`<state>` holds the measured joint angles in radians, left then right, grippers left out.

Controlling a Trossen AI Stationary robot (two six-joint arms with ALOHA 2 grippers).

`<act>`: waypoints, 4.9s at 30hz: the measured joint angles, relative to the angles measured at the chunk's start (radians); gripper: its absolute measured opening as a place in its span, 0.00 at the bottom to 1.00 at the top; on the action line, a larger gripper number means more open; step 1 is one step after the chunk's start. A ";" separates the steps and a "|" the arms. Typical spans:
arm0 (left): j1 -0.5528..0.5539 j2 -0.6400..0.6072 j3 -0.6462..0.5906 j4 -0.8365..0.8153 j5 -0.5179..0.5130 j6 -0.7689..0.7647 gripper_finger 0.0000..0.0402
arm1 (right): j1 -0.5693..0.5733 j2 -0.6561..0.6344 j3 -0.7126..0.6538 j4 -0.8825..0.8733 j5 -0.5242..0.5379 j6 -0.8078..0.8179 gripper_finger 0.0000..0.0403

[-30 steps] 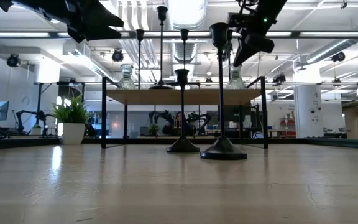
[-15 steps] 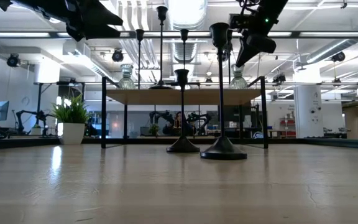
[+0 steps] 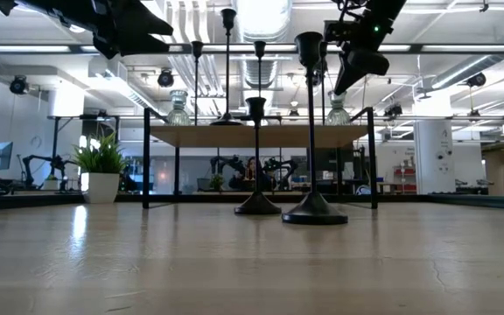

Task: Pick & Place candle stick holders
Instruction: Put the green candle holder on the shelf

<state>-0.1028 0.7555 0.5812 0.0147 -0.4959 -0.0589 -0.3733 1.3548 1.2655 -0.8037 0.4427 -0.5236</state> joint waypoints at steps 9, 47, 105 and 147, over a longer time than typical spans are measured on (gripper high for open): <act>0.000 0.000 0.000 -0.001 0.006 -0.019 0.75 | -0.001 0.001 0.000 0.015 -0.021 0.000 0.02; 0.000 0.000 0.000 0.000 0.004 -0.020 0.75 | 0.213 -0.120 0.000 0.018 -0.024 0.136 0.32; 0.000 0.001 0.000 -0.046 0.066 -0.018 0.75 | 0.807 -0.360 -0.479 0.267 0.085 0.882 0.11; 0.000 0.002 0.000 -0.050 0.064 0.037 0.75 | 1.287 -0.323 -0.404 -0.219 -0.439 2.043 0.22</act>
<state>-0.1024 0.7570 0.5808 -0.0356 -0.4316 -0.0216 0.9139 1.0316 0.8619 -1.0225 0.0033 1.5190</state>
